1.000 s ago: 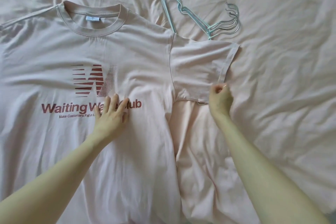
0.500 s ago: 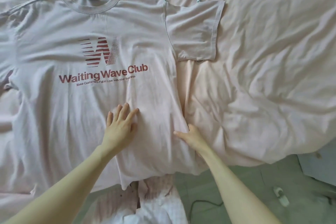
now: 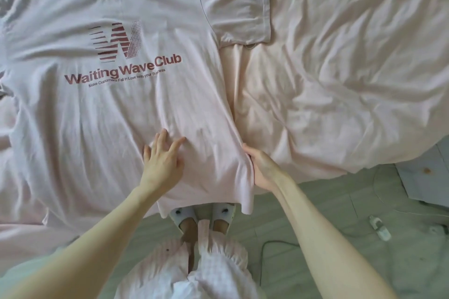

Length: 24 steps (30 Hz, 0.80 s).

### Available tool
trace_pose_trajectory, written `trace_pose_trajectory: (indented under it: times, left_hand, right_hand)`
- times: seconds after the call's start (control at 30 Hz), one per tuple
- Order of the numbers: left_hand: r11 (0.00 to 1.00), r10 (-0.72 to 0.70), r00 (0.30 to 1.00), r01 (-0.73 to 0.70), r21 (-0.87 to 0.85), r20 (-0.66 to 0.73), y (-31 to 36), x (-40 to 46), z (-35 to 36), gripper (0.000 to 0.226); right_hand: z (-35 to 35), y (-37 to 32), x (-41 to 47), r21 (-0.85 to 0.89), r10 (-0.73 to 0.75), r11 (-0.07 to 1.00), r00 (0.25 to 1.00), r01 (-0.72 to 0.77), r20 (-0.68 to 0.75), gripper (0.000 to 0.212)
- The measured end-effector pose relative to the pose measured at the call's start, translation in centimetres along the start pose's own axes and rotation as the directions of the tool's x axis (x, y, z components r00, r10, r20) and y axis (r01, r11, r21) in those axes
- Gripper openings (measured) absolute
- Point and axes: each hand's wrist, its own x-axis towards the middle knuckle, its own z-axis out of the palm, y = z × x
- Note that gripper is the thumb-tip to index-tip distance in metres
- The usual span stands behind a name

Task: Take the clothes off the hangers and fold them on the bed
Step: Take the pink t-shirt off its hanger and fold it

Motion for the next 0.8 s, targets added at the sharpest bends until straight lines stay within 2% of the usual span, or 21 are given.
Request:
trace_pose_trajectory:
  times: [0.07,0.13,0.23,0.3,0.37,0.43,0.53,0.63,0.8]
  left_hand:
    - [1.000,-0.015,1.000,0.015,-0.008,-0.003,0.2,-0.3,0.1,0.053]
    - [0.999,-0.030,1.000,0.030,-0.014,0.002,0.3,-0.5,0.1,0.054]
    - [0.998,-0.061,0.998,0.061,-0.022,0.010,0.3,-0.9,0.0,0.055]
    - [0.997,-0.074,0.997,0.074,-0.018,0.013,0.4,-1.2,-0.2,0.055]
    - [0.996,-0.092,0.995,0.092,0.012,0.029,0.4,-1.5,-0.3,0.052]
    - [0.992,-0.102,0.994,0.099,0.074,0.031,0.0,-1.9,-0.3,0.046]
    - [0.979,-0.058,0.997,0.066,0.194,-0.046,-0.8,-2.5,-0.2,0.032]
    - [0.963,0.013,0.991,0.023,0.267,-0.134,-1.0,-2.3,-0.4,0.014]
    - [0.963,0.066,0.979,-0.011,0.270,-0.192,-0.7,-1.9,-0.1,0.015]
  right_hand:
    - [-0.3,-0.5,-0.2,0.019,0.034,0.999,0.999,-0.034,0.027,0.051]
    - [-0.3,-1.1,-0.2,0.027,0.073,0.997,0.997,-0.072,-0.011,0.060]
    - [-0.8,-2.2,-0.3,-0.054,0.081,0.995,0.995,-0.083,-0.051,0.043]
    - [-1.1,-3.3,-1.0,-0.118,0.098,0.988,0.995,-0.098,-0.001,0.031]
    - [-1.6,-4.2,-1.7,-0.142,0.117,0.984,0.991,-0.107,0.062,0.026]
    - [-1.9,-4.5,-2.0,-0.133,0.122,0.985,0.990,-0.113,0.066,0.025]
    - [-1.9,-3.8,-2.2,-0.115,0.055,0.992,0.998,-0.054,0.009,0.018]
    - [-1.8,-3.1,-2.6,-0.174,-0.023,0.985,0.999,0.017,-0.028,0.006]
    - [-2.3,-3.4,-2.8,-0.162,-0.035,0.986,0.999,0.030,-0.032,0.009]
